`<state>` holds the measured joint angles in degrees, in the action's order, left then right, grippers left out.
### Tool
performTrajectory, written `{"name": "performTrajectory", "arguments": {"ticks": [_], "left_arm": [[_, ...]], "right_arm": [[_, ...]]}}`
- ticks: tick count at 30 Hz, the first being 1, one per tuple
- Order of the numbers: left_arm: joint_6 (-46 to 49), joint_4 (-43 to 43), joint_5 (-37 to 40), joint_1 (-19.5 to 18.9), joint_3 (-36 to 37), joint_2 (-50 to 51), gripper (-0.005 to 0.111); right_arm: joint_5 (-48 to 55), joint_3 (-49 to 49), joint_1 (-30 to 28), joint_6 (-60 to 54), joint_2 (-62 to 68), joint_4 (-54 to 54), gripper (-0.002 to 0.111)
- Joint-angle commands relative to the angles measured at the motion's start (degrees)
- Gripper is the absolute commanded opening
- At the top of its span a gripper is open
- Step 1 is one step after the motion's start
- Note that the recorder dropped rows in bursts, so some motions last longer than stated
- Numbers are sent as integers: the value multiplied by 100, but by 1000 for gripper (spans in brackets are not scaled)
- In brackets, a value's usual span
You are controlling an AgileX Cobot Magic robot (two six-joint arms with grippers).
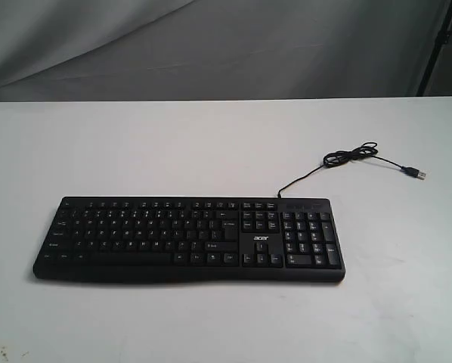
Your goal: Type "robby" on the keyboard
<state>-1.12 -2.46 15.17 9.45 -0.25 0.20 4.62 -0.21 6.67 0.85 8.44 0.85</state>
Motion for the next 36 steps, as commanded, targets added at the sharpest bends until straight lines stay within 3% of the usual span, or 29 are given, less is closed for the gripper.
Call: {"name": "performTrajectory", "arguments": {"ticks": [1, 5, 14, 18, 26, 31, 36], "left_arm": [[-16, -27, -42, 36, 25, -20, 0], [-16, -27, -42, 36, 25, -20, 0], [-16, -27, -42, 36, 25, -20, 0], [-16, -27, -42, 36, 25, -20, 0], [-16, -27, -42, 36, 25, -20, 0], [-16, -27, -42, 36, 25, -20, 0], [-16, -27, -42, 36, 25, -20, 0]], "right_arm": [[2, 21, -36, -43, -32, -24, 0], [109, -369, -36, -43, 47, 199, 0], [817, -2393, -36, -85, 1101, -151, 0], [1021, -3133, -36, -85, 1683, 334, 0], [1510, -3523, 79, 270, 2600, 1170, 0], [2477, -3981, 1084, -532, 3609, 1220, 0], [2898, -5300, 2379, -1162, 5449, 1246, 0]]}}
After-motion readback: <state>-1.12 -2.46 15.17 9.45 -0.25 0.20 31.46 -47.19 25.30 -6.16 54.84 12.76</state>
